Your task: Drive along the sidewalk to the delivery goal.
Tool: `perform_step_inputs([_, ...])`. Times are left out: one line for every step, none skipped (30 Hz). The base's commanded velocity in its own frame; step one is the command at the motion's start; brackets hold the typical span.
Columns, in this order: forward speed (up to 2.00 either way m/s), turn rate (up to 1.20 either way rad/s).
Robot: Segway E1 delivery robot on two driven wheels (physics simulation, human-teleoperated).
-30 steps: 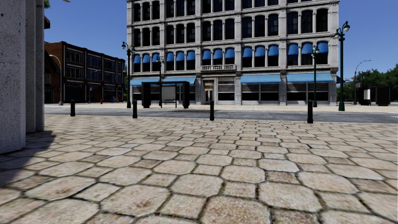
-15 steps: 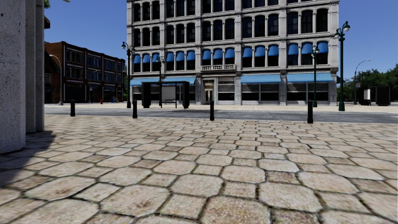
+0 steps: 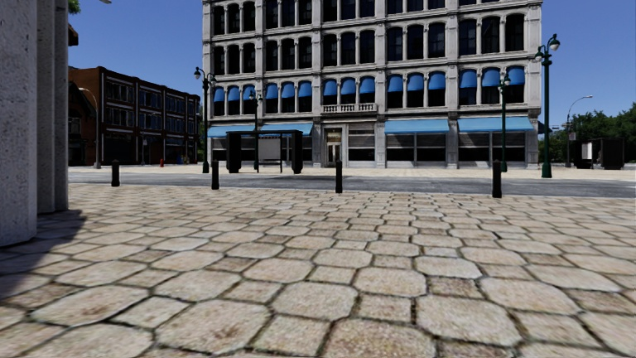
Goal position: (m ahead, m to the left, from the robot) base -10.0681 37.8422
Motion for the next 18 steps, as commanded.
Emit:
perform_step_inputs([0.43, 0.00])
perform_step_inputs([0.48, 0.00])
perform_step_inputs([0.48, 0.00])
perform_step_inputs([0.59, 0.00])
perform_step_inputs([0.63, 0.00])
perform_step_inputs([0.64, 0.00])
perform_step_inputs([0.64, 0.00])
perform_step_inputs([0.64, 0.00])
perform_step_inputs([0.64, 0.00])
perform_step_inputs([0.64, 0.00])
perform_step_inputs([0.64, 0.00])
perform_step_inputs([0.64, 0.00])
perform_step_inputs([0.64, 0.00])
perform_step_inputs([0.64, 0.00])
perform_step_inputs([0.64, 0.00])
perform_step_inputs([0.64, 0.00])
perform_step_inputs([0.64, 0.00])
perform_step_inputs([0.64, 0.00])
